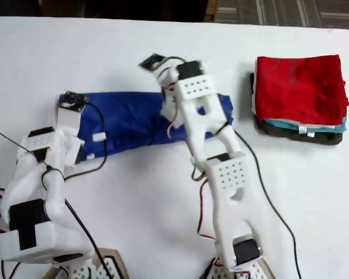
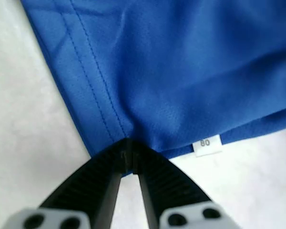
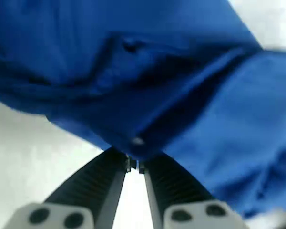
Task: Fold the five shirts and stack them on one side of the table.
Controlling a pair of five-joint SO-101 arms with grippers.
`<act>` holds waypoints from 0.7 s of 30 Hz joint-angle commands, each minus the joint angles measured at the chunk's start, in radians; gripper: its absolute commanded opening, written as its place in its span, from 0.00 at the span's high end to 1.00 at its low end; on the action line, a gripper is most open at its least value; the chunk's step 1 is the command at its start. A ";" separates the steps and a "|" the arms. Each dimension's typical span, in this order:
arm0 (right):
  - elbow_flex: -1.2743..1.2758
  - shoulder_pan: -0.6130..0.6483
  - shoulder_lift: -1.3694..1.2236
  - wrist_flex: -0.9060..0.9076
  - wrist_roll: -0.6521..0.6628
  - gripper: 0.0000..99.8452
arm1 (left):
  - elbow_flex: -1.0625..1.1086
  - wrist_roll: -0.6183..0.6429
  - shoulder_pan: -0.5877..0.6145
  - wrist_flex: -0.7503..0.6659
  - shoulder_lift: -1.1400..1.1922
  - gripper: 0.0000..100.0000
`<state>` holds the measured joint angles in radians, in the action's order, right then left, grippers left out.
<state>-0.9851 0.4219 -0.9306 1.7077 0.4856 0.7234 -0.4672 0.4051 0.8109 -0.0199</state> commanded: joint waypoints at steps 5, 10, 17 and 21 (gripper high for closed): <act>-0.044 0.044 0.004 -0.160 -0.100 0.98 | 0.005 0.000 -0.003 -0.017 -0.018 0.97; -0.143 0.028 0.019 -0.176 -0.221 0.98 | 0.005 0.000 -0.003 -0.017 -0.018 0.97; -0.141 -0.061 0.030 -0.054 -0.129 0.98 | 0.005 0.000 -0.003 -0.017 -0.018 0.97; -0.141 -0.160 0.021 0.033 -0.002 0.98 | 0.005 0.000 -0.003 -0.017 -0.018 0.97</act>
<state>-1.0817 0.3299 -0.9613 1.6924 0.4166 0.7265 -0.4687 0.4051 0.8109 -0.0199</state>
